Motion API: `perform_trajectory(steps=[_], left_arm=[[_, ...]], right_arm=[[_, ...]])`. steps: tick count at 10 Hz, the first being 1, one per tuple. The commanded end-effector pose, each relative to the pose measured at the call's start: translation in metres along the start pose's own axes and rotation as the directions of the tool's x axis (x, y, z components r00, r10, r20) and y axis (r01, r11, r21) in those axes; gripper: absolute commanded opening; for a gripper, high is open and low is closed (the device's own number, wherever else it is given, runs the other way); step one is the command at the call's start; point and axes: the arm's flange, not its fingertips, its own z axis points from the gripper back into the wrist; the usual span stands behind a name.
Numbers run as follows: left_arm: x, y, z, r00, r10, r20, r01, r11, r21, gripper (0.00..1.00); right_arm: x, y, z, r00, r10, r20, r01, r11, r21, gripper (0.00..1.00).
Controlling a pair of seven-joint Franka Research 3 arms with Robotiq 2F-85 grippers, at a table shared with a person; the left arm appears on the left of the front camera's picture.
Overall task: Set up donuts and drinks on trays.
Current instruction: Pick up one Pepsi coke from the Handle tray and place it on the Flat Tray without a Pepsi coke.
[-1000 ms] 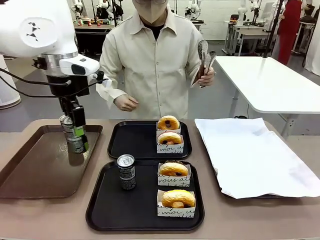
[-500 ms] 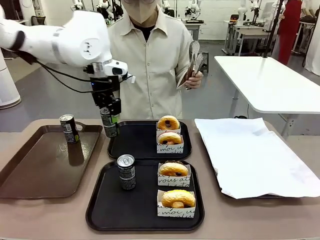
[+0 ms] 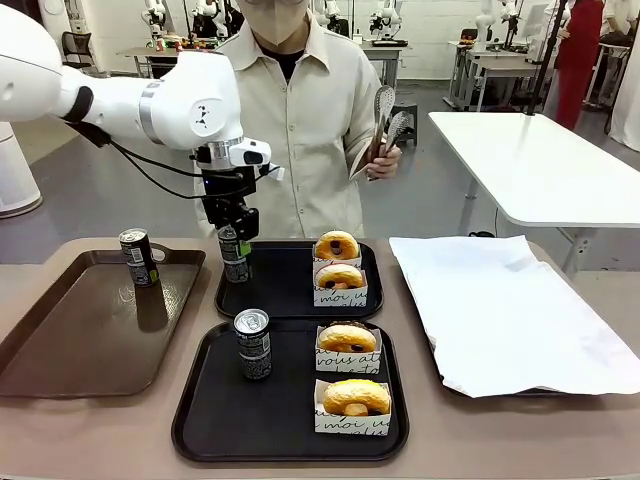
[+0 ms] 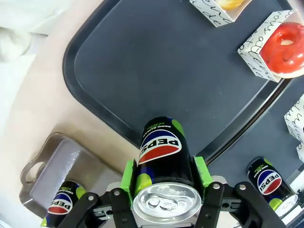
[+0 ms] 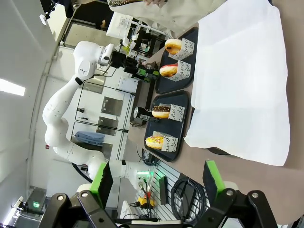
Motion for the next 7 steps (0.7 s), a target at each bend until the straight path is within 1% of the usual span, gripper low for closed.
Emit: perform_trajectory(steps=[1, 4, 5, 7], left_arm=[[0.003, -0.004, -0.011, 1.000, 0.014, -0.003, -0.014, 0.999, 0.051, 0.59], [0.006, -0.003, -0.022, 1.000, 0.014, -0.020, -0.013, 0.999, 0.048, 0.59], [0.006, -0.005, -0.021, 1.000, 0.013, -0.026, -0.012, 0.999, 0.049, 1.00], [0.000, -0.011, -0.009, 1.000, 0.009, -0.021, -0.008, 0.998, 0.062, 1.00]], right_arm=[[0.003, 0.000, -0.001, 1.000, 0.021, 0.021, -0.022, 0.999, 0.024, 1.00], [0.003, 0.000, -0.001, 1.000, 0.021, 0.021, -0.022, 0.999, 0.024, 1.00], [0.003, 0.000, -0.001, 1.000, 0.021, 0.021, -0.022, 0.999, 0.024, 1.00], [0.003, 0.000, -0.001, 1.000, 0.021, 0.021, -0.022, 0.999, 0.024, 1.00]])
